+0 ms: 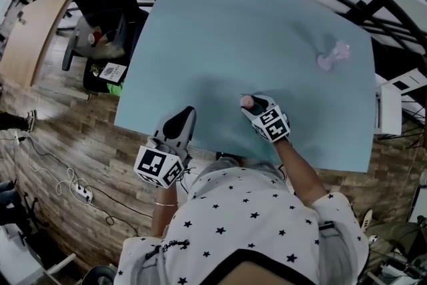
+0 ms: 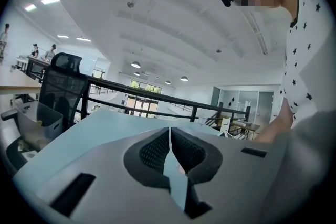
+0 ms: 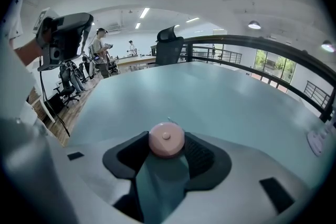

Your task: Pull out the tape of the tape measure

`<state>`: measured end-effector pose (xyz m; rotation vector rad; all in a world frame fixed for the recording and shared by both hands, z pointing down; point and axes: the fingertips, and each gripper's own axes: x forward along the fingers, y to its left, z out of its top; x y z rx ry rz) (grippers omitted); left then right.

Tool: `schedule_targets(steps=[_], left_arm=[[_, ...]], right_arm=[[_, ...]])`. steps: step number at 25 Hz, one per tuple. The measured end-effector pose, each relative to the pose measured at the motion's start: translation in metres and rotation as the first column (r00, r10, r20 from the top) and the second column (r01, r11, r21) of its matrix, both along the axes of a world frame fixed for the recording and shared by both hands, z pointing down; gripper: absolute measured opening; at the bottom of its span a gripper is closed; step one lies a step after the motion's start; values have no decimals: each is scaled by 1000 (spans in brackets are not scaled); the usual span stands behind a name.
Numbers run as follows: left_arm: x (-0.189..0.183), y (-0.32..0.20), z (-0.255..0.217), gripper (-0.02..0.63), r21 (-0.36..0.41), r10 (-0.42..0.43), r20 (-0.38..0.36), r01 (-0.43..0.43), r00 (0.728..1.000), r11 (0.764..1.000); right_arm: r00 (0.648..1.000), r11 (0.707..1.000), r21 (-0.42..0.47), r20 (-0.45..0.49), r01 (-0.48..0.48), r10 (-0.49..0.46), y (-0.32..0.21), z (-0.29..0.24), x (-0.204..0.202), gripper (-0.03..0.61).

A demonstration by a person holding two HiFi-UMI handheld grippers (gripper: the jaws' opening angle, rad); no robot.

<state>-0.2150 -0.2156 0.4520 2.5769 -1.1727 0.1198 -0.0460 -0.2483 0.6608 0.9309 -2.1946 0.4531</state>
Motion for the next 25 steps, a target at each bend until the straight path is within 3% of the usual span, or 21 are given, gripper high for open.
schedule_targets(steps=[8, 18, 25], left_arm=[[15, 2, 3, 34, -17, 11, -16, -11, 1000, 1000], [82, 17, 0, 34, -60, 96, 0, -96, 995, 994], [120, 30, -2, 34, -94, 119, -51, -123, 992, 988]], right_arm=[[997, 996, 86, 68, -33, 28, 2, -35, 4, 212], [983, 967, 252, 182, -40, -6, 14, -117, 25, 212], [973, 941, 337, 225, -32, -47, 32, -159, 40, 211]])
